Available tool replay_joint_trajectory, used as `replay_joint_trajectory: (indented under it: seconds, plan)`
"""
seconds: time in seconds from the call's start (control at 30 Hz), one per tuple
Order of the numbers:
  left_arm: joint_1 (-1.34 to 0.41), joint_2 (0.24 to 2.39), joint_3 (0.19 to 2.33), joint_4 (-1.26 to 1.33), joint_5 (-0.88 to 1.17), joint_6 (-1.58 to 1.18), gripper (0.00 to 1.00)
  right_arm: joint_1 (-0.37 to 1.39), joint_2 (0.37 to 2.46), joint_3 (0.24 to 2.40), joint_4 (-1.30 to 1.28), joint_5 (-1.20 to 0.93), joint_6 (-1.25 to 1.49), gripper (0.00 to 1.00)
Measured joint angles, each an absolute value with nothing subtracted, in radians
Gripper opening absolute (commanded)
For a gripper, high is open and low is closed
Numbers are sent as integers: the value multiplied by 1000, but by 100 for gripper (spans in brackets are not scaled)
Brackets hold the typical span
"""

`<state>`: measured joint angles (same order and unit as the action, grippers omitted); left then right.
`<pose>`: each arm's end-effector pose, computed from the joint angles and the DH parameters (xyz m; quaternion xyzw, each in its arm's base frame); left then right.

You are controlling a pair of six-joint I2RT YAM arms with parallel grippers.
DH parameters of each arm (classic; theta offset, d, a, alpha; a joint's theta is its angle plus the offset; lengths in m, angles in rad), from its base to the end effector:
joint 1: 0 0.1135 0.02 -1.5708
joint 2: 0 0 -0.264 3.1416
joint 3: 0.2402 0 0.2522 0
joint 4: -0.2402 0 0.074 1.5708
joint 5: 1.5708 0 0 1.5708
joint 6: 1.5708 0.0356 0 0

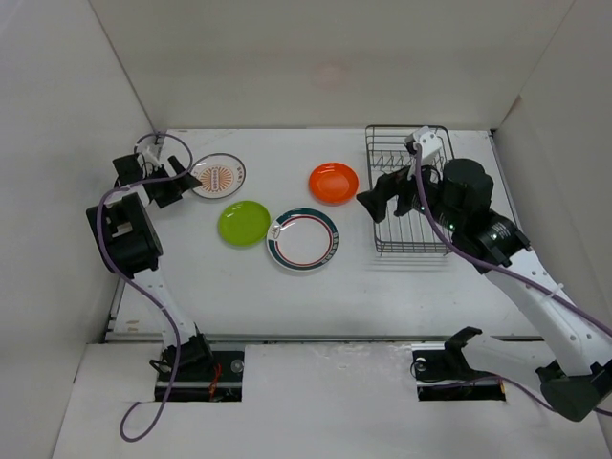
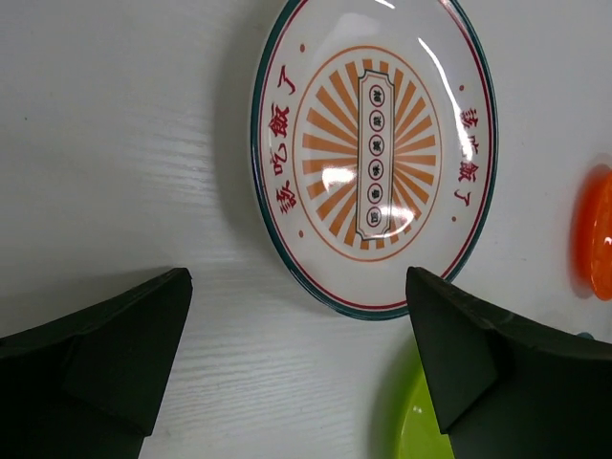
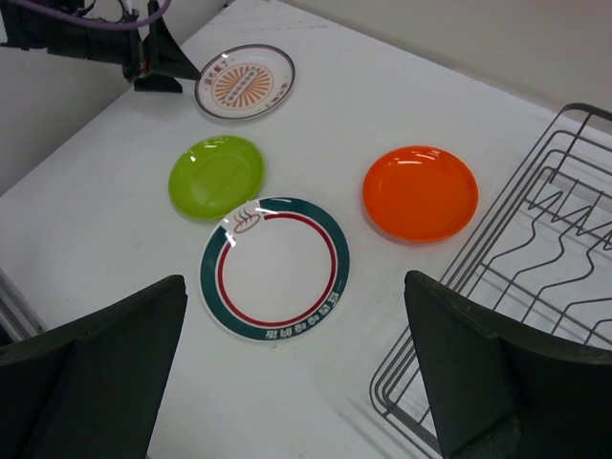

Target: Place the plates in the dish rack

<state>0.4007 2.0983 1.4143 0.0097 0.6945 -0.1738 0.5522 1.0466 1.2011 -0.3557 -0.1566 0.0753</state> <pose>0.4323 0.1584 0.1700 -0.0986 0.8545 -0.2586 0.4396 0.1909 0.1241 0.4172 -0.2305 0.7386 0.2522 0.5811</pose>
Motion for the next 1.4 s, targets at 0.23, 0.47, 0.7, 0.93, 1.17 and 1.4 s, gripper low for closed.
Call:
replay_joint_trajectory:
  seconds: [0.23,0.47,0.7,0.93,1.17,1.4]
  plan:
    - [398,2165,1500,17,710,-187,90,553,1004,1156,-298,-59,122,100]
    - [392,2240,1589,27,768,-239,83,553,992,1129,-266,18,178,100]
    - [367,2295,1664,20,790,-276,75,553,993,1129,-253,39,191,100]
    - [362,2321,1697,6,790,-311,62,553,1001,1131,-252,58,192,100]
    - [359,2365,1731,-47,767,-324,0,553,1022,1134,-251,72,211,100]
    - [356,2387,1768,-83,813,-323,0,548,1030,1144,-251,72,218,100]
